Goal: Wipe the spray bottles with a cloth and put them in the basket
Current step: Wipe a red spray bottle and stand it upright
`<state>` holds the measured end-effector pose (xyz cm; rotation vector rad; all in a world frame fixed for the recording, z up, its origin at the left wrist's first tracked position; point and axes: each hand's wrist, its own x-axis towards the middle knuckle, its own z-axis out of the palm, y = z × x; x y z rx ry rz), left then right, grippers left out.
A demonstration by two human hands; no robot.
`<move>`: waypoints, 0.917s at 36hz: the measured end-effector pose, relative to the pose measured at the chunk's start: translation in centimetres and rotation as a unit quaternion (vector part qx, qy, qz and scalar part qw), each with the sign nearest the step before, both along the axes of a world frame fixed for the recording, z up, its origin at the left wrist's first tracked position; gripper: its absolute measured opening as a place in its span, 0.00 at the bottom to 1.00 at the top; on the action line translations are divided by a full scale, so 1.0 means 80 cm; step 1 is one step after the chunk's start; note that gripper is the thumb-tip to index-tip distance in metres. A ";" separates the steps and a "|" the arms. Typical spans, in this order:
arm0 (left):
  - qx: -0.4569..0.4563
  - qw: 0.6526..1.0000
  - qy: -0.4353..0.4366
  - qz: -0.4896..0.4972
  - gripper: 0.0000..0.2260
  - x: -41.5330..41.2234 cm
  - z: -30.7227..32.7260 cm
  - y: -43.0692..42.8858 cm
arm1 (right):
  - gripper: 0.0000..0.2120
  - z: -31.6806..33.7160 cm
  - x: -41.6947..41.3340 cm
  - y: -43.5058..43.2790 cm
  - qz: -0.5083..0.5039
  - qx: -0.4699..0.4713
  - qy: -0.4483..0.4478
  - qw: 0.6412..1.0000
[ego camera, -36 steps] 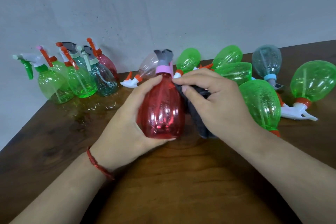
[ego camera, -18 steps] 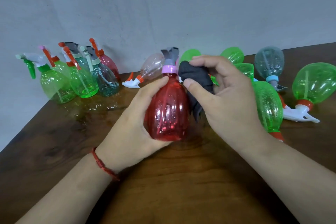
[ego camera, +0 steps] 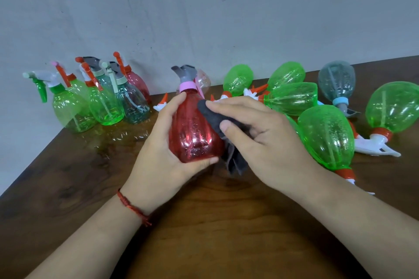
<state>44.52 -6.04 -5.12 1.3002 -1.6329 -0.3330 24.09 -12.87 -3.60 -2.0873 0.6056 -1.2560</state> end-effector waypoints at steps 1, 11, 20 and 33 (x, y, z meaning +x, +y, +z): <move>-0.003 1.000 -0.005 0.001 0.52 0.001 0.000 0.000 | 0.18 0.001 -0.001 -0.001 0.009 0.028 -0.016 0.999; -0.042 0.996 -0.078 -0.028 0.49 0.012 0.006 -0.002 | 0.17 0.007 -0.002 -0.004 0.027 0.148 -0.110 0.982; -0.012 0.993 -0.074 -0.091 0.49 -0.002 0.006 0.004 | 0.12 0.010 -0.007 -0.018 0.024 0.152 -0.130 0.979; -0.013 0.991 -0.133 -0.021 0.50 -0.001 0.001 0.000 | 0.14 0.002 -0.004 -0.009 -0.037 -0.073 0.030 0.996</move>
